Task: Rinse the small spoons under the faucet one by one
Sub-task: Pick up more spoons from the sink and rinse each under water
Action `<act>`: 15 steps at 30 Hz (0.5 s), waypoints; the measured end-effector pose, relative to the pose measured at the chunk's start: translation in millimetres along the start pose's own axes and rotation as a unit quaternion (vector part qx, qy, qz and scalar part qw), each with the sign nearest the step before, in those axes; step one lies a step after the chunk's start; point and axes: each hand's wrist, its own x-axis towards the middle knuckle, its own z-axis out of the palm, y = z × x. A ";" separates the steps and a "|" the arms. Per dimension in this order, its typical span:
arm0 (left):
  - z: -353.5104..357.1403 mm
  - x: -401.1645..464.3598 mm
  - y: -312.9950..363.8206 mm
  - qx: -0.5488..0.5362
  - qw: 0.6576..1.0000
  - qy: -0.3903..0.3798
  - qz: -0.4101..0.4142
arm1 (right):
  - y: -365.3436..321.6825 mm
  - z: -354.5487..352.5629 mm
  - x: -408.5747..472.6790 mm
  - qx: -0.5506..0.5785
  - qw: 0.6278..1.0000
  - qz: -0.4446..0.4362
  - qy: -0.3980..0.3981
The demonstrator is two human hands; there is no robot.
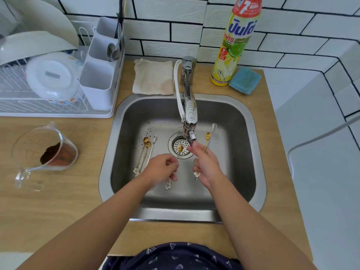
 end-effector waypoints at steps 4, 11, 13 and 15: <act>1.9 -7.1 12.1 -0.061 0.998 -0.027 0.006 | 3.6 9.4 -5.3 -0.088 0.995 -0.013 -0.037; -3.5 -6.6 18.3 -0.052 0.998 -0.010 0.030 | -5.3 25.2 -1.2 -0.160 0.986 -0.028 -0.032; -4.7 -8.0 16.4 -0.054 0.998 -0.015 0.036 | -9.4 25.2 3.2 -0.178 0.983 -0.045 -0.016; -5.3 -9.3 15.5 -0.054 0.997 -0.015 0.045 | -12.7 24.6 6.0 -0.192 0.980 -0.057 -0.002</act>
